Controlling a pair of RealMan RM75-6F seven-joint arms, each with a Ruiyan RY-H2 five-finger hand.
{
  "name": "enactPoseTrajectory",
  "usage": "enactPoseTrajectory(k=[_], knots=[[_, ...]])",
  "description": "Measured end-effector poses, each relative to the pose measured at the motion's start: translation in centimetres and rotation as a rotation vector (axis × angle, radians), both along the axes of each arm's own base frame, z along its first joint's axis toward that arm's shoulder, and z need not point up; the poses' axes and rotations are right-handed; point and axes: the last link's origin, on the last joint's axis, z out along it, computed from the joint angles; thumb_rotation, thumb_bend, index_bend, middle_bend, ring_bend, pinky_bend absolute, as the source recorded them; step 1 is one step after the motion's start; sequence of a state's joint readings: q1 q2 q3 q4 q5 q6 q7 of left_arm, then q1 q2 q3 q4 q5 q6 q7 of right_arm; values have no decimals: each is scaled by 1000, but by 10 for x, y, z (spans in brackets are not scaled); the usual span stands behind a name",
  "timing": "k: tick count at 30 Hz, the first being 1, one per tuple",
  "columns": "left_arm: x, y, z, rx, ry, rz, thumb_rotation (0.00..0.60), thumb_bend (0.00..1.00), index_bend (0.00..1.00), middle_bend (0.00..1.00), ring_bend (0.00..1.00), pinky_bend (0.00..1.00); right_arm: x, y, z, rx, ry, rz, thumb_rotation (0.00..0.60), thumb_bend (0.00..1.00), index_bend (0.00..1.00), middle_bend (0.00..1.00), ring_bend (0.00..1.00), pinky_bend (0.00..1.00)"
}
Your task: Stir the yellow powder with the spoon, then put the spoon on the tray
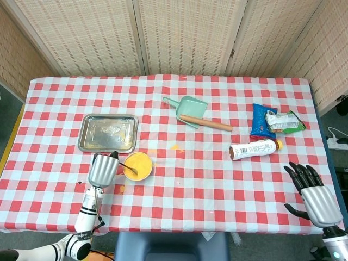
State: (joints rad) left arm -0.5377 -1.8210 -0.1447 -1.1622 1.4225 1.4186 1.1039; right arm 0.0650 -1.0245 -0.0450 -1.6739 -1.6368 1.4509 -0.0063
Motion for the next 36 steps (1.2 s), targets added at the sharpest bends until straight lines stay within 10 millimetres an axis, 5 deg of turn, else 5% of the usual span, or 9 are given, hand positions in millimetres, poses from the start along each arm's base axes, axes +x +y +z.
enactPoseTrajectory(k=[17,36], knots=[[11,35,-14,10,-30,1,600,874,858,1000,1000,1000,-4,-2,9,-37,-10,-18,600,85,0,0,0,0],[14,14,22,50,-131,0,600,869,858,1000,1000,1000,2,2,3,-22,-8,18,600,86,0,0,0,0]])
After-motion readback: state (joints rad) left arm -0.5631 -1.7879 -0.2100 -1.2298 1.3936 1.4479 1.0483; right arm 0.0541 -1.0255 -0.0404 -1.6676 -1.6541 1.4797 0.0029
